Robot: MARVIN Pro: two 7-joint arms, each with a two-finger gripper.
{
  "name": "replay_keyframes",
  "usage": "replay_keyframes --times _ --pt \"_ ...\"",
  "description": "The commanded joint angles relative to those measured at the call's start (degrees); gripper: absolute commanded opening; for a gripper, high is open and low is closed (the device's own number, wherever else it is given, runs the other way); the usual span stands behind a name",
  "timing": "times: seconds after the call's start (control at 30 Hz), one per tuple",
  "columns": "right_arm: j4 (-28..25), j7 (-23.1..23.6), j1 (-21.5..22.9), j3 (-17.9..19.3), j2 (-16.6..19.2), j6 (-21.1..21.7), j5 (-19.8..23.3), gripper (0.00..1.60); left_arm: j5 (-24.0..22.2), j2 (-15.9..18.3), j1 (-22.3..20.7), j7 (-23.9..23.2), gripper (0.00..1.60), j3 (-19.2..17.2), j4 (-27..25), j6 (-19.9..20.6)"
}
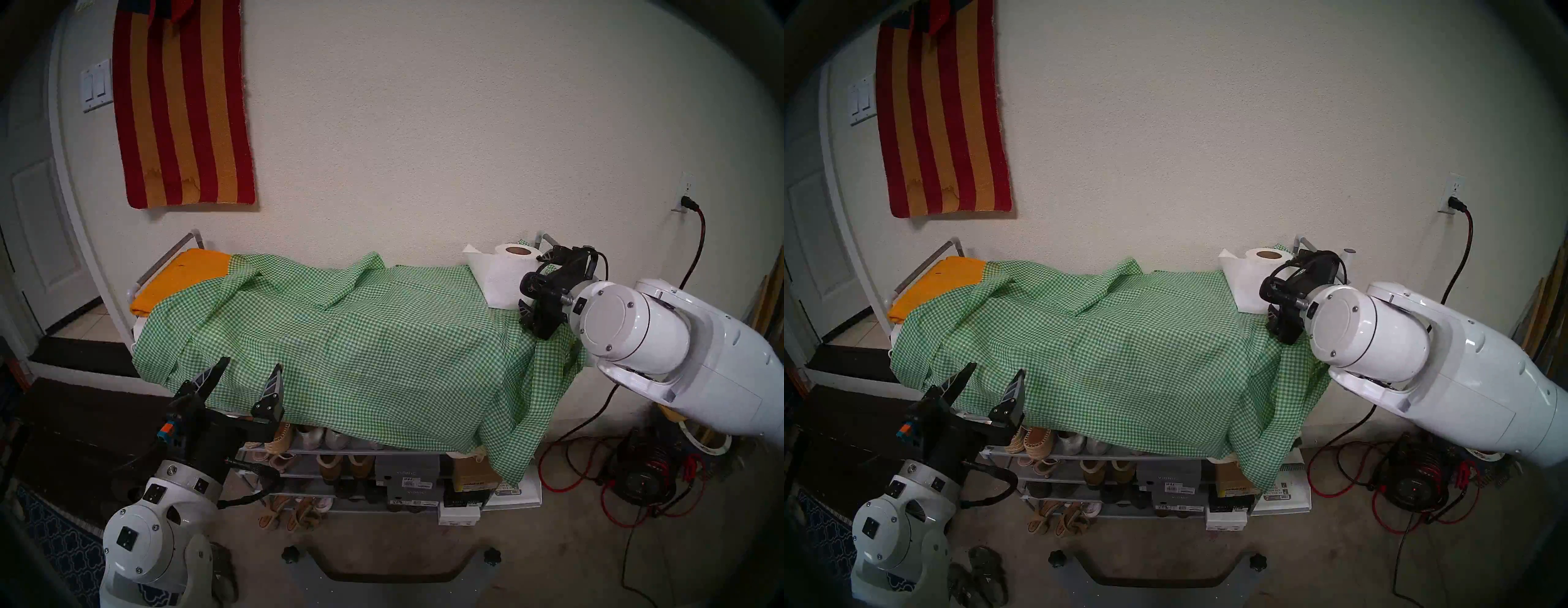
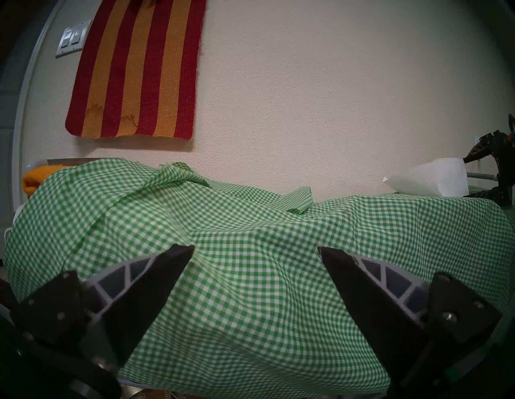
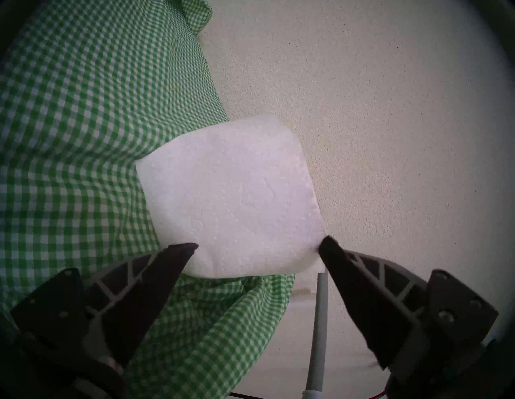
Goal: Lift the object off the cloth, cover the shoe rack with the cloth, put the object back
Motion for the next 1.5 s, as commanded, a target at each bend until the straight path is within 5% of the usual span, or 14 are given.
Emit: replay_keyframes --times 0.0,0.83,1.47 --pt "1.5 -3.1 -2.1 0.7 -2.1 -1.9 2.0 1.60 0.0 0.0 0.0 0.1 1.60 -0.1 0.0 0.0" --pt "4.6 -15.7 -7.9 7.0 -5.9 -11.0 9.7 1.60 0.0 -0.1 0.0 0.1 1.60 -0.1 0.0 0.0" --pt "5.9 -27.2 -13.8 11.5 -10.4 -22.5 16.2 1.60 0.0 -0.1 -0.1 0.1 1.60 -0.2 0.0 0.0"
